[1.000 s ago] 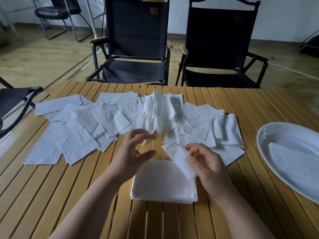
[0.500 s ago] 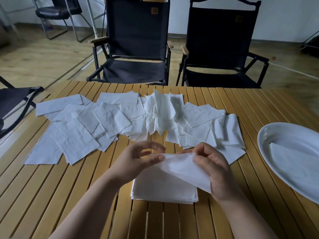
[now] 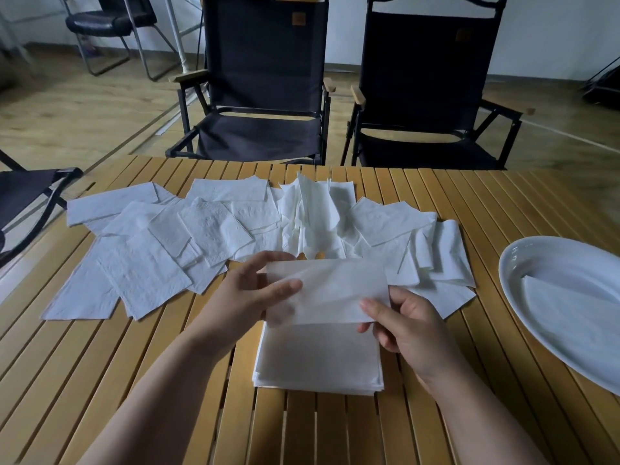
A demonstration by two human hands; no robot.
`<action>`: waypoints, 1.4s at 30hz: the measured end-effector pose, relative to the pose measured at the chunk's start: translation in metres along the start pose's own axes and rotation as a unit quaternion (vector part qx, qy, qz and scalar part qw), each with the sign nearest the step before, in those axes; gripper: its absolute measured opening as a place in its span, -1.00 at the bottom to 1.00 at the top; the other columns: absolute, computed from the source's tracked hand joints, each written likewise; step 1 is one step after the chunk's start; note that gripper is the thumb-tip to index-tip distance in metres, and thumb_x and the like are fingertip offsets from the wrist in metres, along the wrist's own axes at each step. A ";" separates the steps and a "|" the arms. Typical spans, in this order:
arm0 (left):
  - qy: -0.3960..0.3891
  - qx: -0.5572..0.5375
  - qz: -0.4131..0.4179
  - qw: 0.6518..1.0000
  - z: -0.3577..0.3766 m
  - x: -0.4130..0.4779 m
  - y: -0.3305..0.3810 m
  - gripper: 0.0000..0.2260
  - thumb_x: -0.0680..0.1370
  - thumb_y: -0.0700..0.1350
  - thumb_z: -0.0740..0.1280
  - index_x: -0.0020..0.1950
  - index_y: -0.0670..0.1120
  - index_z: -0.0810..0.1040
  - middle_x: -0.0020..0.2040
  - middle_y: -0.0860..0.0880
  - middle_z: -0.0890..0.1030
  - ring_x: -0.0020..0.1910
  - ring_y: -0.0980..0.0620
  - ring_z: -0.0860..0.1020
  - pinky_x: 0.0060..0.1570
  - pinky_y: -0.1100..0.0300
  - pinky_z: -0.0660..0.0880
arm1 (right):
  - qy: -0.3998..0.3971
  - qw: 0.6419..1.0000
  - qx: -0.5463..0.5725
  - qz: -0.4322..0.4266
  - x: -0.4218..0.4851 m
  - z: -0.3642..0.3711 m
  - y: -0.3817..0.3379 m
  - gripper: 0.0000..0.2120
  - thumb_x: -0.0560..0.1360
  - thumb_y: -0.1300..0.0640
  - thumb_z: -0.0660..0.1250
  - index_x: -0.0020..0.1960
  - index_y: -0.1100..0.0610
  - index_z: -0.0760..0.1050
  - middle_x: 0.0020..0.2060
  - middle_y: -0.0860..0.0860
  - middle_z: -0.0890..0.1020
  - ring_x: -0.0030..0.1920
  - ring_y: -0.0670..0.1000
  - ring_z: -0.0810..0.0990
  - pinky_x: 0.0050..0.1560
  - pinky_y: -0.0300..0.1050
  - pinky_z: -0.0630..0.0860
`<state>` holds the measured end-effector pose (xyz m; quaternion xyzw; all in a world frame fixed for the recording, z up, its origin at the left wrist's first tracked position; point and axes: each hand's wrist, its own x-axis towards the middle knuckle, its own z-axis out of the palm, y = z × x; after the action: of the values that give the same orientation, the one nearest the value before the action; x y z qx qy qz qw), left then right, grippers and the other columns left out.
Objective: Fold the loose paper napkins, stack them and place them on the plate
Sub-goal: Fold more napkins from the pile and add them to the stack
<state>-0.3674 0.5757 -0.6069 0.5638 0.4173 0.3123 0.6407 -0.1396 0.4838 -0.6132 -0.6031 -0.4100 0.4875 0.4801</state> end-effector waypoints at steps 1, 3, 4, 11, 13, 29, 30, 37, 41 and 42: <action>-0.021 0.014 -0.010 1.000 -0.002 -0.001 0.002 -0.54 0.43 -0.09 0.47 0.32 0.08 0.50 0.05 -0.05 0.69 0.00 -0.10 0.68 -0.05 0.00 0.65 | -0.003 1.000 0.005 0.005 0.000 -0.001 -0.001 -0.91 0.55 0.11 0.39 0.01 0.07 0.66 -0.29 0.14 0.69 -0.46 -0.04 0.42 -0.39 -0.24 0.37; -0.040 0.052 -0.020 0.998 -0.005 -0.003 0.004 -0.42 0.41 -0.15 0.49 0.37 0.16 0.42 0.04 0.01 0.70 0.00 -0.05 0.69 -0.05 0.04 0.65 | -0.011 1.000 0.012 0.022 -0.001 -0.002 -0.002 -0.87 0.57 0.10 0.35 -0.02 0.06 0.68 -0.31 0.16 0.67 -0.48 -0.03 0.38 -0.43 -0.25 0.33; -0.037 0.077 -0.022 0.996 -0.006 -0.004 0.004 -0.40 0.42 -0.17 0.49 0.39 0.16 0.39 0.02 0.02 0.71 -0.02 -0.04 0.69 -0.07 0.07 0.65 | -0.012 0.999 0.010 0.031 -0.001 -0.002 -0.001 -0.84 0.59 0.09 0.33 -0.05 0.07 0.68 -0.32 0.17 0.66 -0.48 -0.01 0.36 -0.44 -0.25 0.30; 0.003 0.218 -0.026 0.975 -0.011 -0.006 0.003 -0.47 0.54 -0.23 0.41 0.43 0.17 0.39 -0.09 0.04 0.72 -0.31 0.05 0.63 -0.29 0.20 0.59 | -0.018 0.993 -0.108 0.052 -0.007 -0.015 0.001 -0.69 0.60 0.00 0.32 -0.14 0.21 0.65 -0.51 0.05 0.49 -0.46 -0.05 0.42 -0.37 -0.28 0.33; 0.004 0.250 -0.027 0.968 -0.010 -0.008 0.004 -0.55 0.56 -0.13 0.39 0.40 0.16 0.41 -0.12 0.04 0.72 -0.39 0.07 0.58 -0.36 0.25 0.54 | -0.034 0.986 -0.157 0.053 -0.011 -0.020 0.002 -0.65 0.60 -0.03 0.30 -0.21 0.20 0.60 -0.52 0.04 0.48 -0.44 -0.06 0.42 -0.25 -0.16 0.36; -0.029 0.415 -0.093 0.905 -0.009 0.000 -0.016 -0.56 0.54 -0.08 0.43 0.39 0.04 0.39 -0.22 -0.01 0.69 -0.39 0.09 0.65 -0.40 0.27 0.55 | -0.053 0.917 -0.367 0.147 -0.009 -0.016 0.009 -0.59 0.48 -0.17 0.41 -0.38 0.06 0.42 -0.51 -0.06 0.47 -0.48 -0.10 0.39 -0.32 -0.16 0.32; -0.020 0.423 -0.095 0.901 -0.009 0.000 -0.016 -0.55 0.53 -0.06 0.44 0.38 0.04 0.38 -0.22 -0.01 0.68 -0.40 0.10 0.63 -0.41 0.29 0.55 | -0.037 0.915 -0.374 0.144 -0.008 -0.015 0.010 -0.58 0.44 -0.21 0.44 -0.37 0.06 0.41 -0.51 -0.07 0.44 -0.47 -0.09 0.38 -0.34 -0.15 0.30; 0.122 0.414 -0.056 0.900 -0.036 -0.005 -0.007 -0.19 0.35 0.22 0.51 0.51 0.12 0.23 0.21 0.07 0.56 0.02 0.10 0.60 -0.11 0.25 0.54 | 0.090 0.885 -0.457 -0.010 -0.004 0.016 -0.002 -0.59 0.37 -0.35 0.41 0.02 -0.11 0.44 -0.20 -0.17 0.49 -0.18 -0.16 0.51 -0.24 -0.25 0.43; 0.164 0.418 -0.043 0.893 -0.074 -0.019 0.002 -0.03 0.32 0.23 0.53 0.59 0.15 0.06 0.56 0.01 0.26 0.48 -0.07 0.31 0.32 0.02 0.38 | 0.035 0.887 -0.458 -0.055 0.004 0.052 -0.007 -0.40 0.39 -0.33 0.42 0.35 -0.15 0.42 0.18 -0.26 0.48 0.21 -0.15 0.44 0.17 -0.16 0.50; 0.166 0.431 -0.045 0.886 -0.087 -0.025 0.001 -0.01 0.31 0.25 0.52 0.60 0.14 0.04 0.59 0.02 0.21 0.52 -0.08 0.24 0.40 -0.03 0.33 | 0.013 0.886 -0.461 -0.059 0.007 0.063 -0.011 -0.38 0.40 -0.32 0.41 0.39 -0.16 0.39 0.27 -0.24 0.46 0.29 -0.13 0.41 0.26 -0.12 0.46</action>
<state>-0.4557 0.5944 -0.6031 0.7052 0.6357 0.1615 0.2694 -0.2004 0.5042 -0.6077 -0.7373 -0.6171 0.2066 0.1815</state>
